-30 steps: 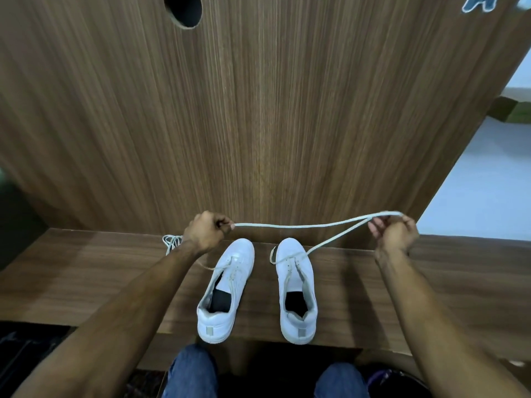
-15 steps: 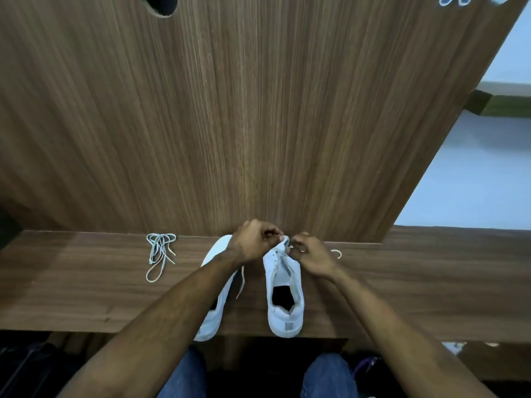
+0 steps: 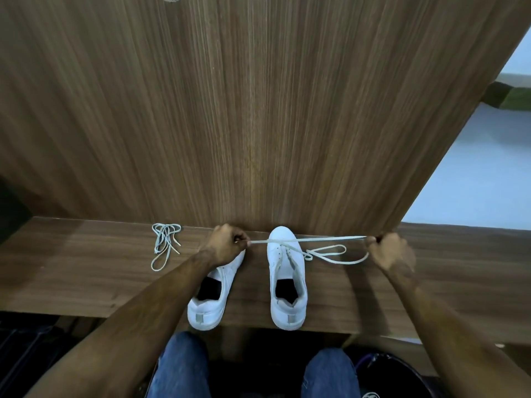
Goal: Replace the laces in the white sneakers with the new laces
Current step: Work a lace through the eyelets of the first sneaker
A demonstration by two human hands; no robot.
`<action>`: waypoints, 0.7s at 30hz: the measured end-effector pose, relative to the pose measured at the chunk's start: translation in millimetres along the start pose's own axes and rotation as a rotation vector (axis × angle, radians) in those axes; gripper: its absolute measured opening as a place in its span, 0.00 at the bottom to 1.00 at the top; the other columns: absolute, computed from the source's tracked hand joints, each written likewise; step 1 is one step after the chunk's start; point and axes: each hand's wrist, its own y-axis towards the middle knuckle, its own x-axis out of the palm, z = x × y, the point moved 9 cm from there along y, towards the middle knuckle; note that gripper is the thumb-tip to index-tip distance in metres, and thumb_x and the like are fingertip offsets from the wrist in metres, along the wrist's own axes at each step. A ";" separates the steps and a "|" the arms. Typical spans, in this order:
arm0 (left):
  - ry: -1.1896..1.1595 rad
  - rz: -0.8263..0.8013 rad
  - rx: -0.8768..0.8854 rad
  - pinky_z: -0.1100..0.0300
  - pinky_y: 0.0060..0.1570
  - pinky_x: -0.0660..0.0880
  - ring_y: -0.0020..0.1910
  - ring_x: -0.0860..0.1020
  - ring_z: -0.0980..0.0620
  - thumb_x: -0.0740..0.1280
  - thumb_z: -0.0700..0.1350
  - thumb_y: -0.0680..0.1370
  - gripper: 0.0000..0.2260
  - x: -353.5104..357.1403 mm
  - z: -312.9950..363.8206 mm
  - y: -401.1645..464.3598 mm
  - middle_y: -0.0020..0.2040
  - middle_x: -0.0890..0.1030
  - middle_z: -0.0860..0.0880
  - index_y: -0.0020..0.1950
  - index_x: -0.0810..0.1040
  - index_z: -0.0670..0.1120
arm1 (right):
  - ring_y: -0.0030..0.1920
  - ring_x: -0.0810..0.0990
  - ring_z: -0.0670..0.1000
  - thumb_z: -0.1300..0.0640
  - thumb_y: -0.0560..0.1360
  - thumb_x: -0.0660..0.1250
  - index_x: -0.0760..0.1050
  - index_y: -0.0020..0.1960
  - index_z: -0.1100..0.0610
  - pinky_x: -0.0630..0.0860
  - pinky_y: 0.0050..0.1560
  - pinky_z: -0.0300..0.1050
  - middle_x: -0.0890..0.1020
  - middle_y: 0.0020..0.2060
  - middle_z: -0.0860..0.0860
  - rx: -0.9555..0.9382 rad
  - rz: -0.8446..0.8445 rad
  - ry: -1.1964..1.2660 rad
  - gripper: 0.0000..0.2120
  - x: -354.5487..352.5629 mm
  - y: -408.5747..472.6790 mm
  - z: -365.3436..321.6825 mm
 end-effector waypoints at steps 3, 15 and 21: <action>-0.004 0.024 -0.048 0.61 0.40 0.75 0.31 0.74 0.63 0.69 0.50 0.76 0.07 -1.9 -6.9 -1.1 0.32 0.78 0.61 0.37 0.81 0.55 | 0.55 0.78 0.66 0.49 0.76 0.62 0.79 0.54 0.62 0.74 0.53 0.52 0.80 0.55 0.64 0.088 0.014 0.037 0.17 -5.0 2.3 19.7; -0.066 -0.041 0.088 0.65 0.38 0.72 0.34 0.76 0.66 0.70 0.50 0.76 0.04 28.8 62.9 6.4 0.35 0.81 0.60 0.45 0.84 0.52 | 0.54 0.79 0.48 0.60 0.71 0.70 0.78 0.59 0.52 0.75 0.58 0.49 0.82 0.53 0.49 -0.597 -0.470 0.468 0.17 67.0 -76.3 -132.6; -0.091 0.006 0.025 0.62 0.42 0.74 0.38 0.77 0.61 0.70 0.51 0.75 0.05 27.1 62.2 6.1 0.35 0.80 0.59 0.44 0.84 0.52 | 0.35 0.79 0.44 0.57 0.76 0.67 0.79 0.34 0.46 0.78 0.47 0.54 0.82 0.29 0.44 -0.518 -0.407 0.543 0.13 69.6 -69.4 -132.7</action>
